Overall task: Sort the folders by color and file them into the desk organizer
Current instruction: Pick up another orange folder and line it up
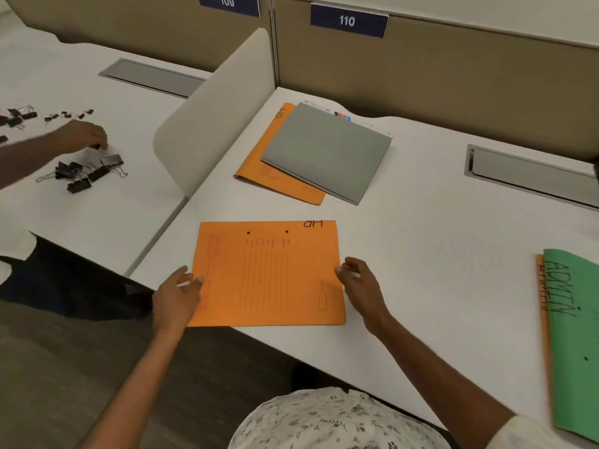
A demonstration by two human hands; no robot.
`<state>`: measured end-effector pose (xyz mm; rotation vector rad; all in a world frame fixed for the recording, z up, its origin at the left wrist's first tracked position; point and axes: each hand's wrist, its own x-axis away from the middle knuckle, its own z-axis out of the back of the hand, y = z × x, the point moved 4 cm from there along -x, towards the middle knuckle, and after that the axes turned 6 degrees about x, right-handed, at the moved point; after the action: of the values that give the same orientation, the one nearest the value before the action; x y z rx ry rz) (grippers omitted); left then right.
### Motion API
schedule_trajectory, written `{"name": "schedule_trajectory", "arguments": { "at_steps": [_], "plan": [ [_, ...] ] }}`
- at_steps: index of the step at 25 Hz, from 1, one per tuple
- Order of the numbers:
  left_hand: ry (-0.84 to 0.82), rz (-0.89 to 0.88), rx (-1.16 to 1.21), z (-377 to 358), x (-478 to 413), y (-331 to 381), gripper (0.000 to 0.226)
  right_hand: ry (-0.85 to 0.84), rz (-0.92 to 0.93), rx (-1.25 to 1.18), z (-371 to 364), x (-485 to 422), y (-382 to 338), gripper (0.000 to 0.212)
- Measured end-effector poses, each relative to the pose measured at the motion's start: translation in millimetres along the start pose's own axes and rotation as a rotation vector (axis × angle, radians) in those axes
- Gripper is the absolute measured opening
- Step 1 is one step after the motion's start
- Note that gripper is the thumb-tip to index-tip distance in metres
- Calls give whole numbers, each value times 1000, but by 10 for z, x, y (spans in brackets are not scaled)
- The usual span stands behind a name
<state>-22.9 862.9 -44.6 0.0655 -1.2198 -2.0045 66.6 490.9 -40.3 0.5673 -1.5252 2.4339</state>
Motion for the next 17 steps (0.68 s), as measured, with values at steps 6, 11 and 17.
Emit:
{"name": "schedule_trajectory", "arguments": {
  "at_steps": [6, 11, 17],
  "plan": [
    [35, -92, -271, -61, 111, -85, 57, 34, -72, -11, -71, -17, -34, 56],
    [1, 51, 23, 17, 151, -240, 58, 71, -97, -32, -16, -58, -9, 54],
    [-334, 352, 646, -76, 298, -73, 33, 300, -38, -84, 248, -2, -22, 53]
  ]
}}
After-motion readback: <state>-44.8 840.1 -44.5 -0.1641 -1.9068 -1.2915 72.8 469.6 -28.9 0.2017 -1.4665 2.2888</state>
